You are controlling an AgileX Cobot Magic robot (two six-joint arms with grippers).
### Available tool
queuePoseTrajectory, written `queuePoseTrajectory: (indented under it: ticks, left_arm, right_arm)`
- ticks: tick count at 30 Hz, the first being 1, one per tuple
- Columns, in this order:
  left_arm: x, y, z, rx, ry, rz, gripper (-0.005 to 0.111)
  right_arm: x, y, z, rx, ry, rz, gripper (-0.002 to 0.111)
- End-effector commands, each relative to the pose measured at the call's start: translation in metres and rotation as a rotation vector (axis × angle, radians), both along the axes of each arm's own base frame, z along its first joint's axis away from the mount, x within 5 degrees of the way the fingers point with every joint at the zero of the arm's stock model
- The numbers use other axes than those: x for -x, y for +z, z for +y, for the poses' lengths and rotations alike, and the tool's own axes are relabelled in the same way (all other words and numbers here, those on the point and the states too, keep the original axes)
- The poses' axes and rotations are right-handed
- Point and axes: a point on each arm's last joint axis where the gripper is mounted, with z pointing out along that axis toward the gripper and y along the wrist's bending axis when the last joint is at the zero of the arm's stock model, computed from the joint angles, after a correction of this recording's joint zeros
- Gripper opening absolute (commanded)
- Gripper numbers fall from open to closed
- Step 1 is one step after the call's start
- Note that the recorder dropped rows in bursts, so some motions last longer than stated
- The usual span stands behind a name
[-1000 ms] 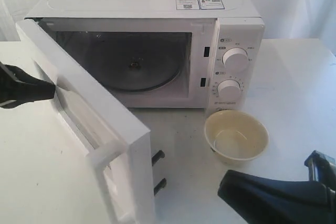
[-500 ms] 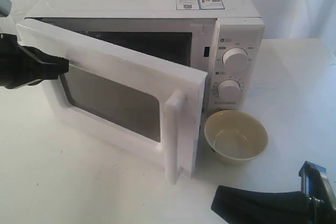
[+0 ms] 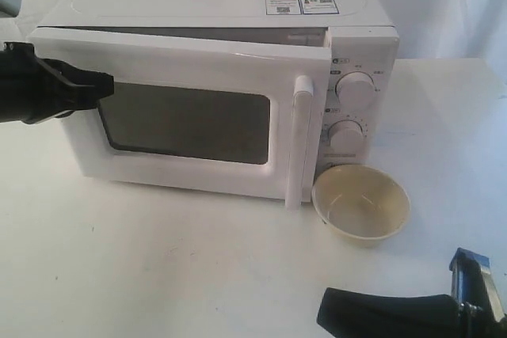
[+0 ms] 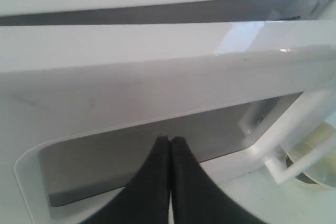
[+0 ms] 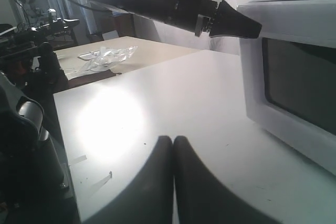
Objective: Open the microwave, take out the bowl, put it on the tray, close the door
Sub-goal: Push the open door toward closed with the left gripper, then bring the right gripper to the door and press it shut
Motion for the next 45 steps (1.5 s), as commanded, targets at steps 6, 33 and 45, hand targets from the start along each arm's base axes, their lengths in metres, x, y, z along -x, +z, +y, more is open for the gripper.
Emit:
queuePoseTrajectory:
  ticks: [6,33,45]
  left_arm:
    - [-0.002,0.005,-0.004,0.049,-0.025,-0.039,0.0]
    - [0.075,0.028,0.001,0.075,-0.129,-0.086,0.0]
    - [0.12,0.022,0.01,0.114,-0.107,-0.159,0.0]
  right_arm:
    - [0.001,-0.002,-0.001,0.007,0.006,-0.013,0.0]
    - [0.011,0.063,0.048,-0.378,0.436,-0.052,0.0]
    - [-0.071,0.023,0.122,-0.128,-0.295,-0.005,0.0]
